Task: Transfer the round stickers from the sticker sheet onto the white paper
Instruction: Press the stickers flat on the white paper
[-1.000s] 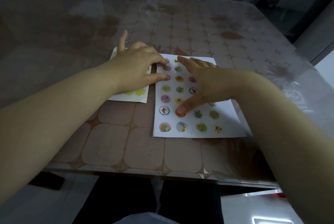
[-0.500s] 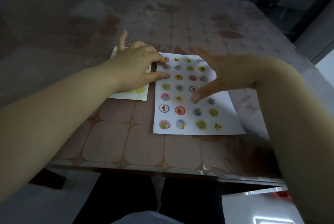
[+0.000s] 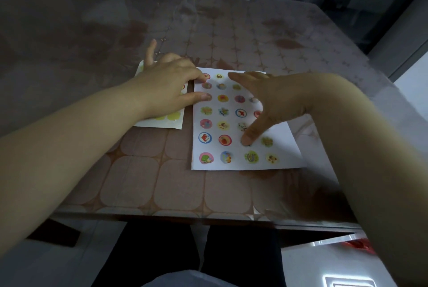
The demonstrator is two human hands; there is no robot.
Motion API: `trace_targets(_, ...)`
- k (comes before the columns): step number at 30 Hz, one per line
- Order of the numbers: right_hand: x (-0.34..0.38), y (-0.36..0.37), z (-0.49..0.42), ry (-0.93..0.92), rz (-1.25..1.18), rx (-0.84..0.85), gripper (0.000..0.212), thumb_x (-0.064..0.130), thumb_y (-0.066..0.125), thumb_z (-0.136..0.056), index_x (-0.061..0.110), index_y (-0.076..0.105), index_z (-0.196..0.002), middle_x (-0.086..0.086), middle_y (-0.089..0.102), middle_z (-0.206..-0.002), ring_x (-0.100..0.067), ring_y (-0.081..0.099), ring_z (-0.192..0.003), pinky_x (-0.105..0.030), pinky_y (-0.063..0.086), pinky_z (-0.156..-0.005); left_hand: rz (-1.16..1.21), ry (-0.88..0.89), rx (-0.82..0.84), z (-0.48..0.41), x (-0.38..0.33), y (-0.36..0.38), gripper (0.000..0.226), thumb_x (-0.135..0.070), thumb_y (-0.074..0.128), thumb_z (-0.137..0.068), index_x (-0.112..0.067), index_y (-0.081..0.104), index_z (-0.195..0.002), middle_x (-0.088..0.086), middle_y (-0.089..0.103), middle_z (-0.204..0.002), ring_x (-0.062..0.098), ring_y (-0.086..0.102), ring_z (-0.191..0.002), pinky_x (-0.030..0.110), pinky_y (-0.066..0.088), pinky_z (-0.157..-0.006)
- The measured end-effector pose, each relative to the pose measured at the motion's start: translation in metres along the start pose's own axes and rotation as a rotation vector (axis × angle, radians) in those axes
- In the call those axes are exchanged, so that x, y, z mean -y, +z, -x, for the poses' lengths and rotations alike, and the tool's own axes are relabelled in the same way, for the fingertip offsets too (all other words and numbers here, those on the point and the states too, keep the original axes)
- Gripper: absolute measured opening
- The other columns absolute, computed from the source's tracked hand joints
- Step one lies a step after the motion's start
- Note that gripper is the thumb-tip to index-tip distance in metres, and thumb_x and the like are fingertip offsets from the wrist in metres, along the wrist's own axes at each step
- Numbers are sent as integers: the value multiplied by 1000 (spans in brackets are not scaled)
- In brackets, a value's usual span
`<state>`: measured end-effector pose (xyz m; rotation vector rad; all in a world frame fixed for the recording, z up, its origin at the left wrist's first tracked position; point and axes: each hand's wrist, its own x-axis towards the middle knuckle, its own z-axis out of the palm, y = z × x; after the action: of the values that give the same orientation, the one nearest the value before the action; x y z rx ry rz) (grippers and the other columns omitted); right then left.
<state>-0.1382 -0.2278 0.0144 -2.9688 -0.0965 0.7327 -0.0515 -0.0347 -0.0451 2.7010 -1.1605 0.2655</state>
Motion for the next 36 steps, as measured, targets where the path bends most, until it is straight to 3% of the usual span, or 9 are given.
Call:
trace_targets(4,-11,-17,17,-39,-96,-59,109,68,70,-38,42,27,-135,15,46,-137,-14,46,-123,-36,32,-108,-1,-9,9,-1,0,-3,51,-59,43,-81,-32,53,-124,-7,52,-127,17,30,-131,53,-14,-108)
trace_targets(6,-20,-20,25,3,-77,-81,110,61,72,-41,37,25,-138,14,41,-141,-15,42,-127,-31,29,-106,2,-10,11,-1,0,-3,50,-59,43,-81,-33,53,-123,-7,52,-127,16,29,-131,53,-15,-108)
trace_targets(11,-31,-1,25,100,-61,-49,131,70,68,-38,39,-1,-144,12,14,-155,-16,24,-139,-41,22,-114,7,-13,14,0,0,-1,52,-59,42,-81,-31,53,-123,-8,52,-125,16,29,-131,52,-15,-108)
trace_targets(17,-27,8,13,111,-76,-50,142,66,73,-30,38,-7,-144,10,12,-154,-20,29,-136,-45,29,-110,10,-14,13,-1,0,-2,48,-57,44,-83,-31,54,-123,-8,52,-126,16,29,-131,52,-15,-108)
trace_targets(24,-24,10,26,70,26,-136,120,61,74,-55,37,-1,-145,8,15,-154,-21,21,-139,-43,20,-111,7,-7,12,-1,0,-1,49,-59,42,-82,-32,54,-122,-9,51,-126,16,29,-131,52,-16,-107)
trace_targets(28,-1,7,36,-71,-216,-137,95,61,66,-64,51,11,-139,22,32,-138,-8,35,-122,-25,30,-96,5,-13,15,-1,0,-1,49,-60,42,-83,-33,54,-122,-8,52,-126,16,29,-131,53,-15,-107)
trace_targets(30,20,11,35,-147,-280,-97,94,60,66,-66,53,7,-139,26,28,-133,-3,31,-117,-16,28,-90,8,-14,17,0,0,-1,47,-60,41,-83,-34,54,-119,-9,52,-125,16,30,-130,53,-15,-107)
trace_targets(33,44,23,22,-215,-192,-135,112,61,72,-58,42,1,-142,13,16,-150,-17,20,-136,-33,24,-105,10,-6,5,0,-1,-1,45,-55,42,-84,-33,54,-121,-8,53,-124,17,31,-129,53,-15,-108)
trace_targets(36,50,29,7,-190,-56,-140,131,67,76,-46,37,-6,-144,5,8,-154,-28,13,-140,-48,19,-113,12,-4,-12,-1,-1,-1,38,-42,49,-86,-31,54,-122,-7,52,-126,17,31,-129,52,-15,-107)
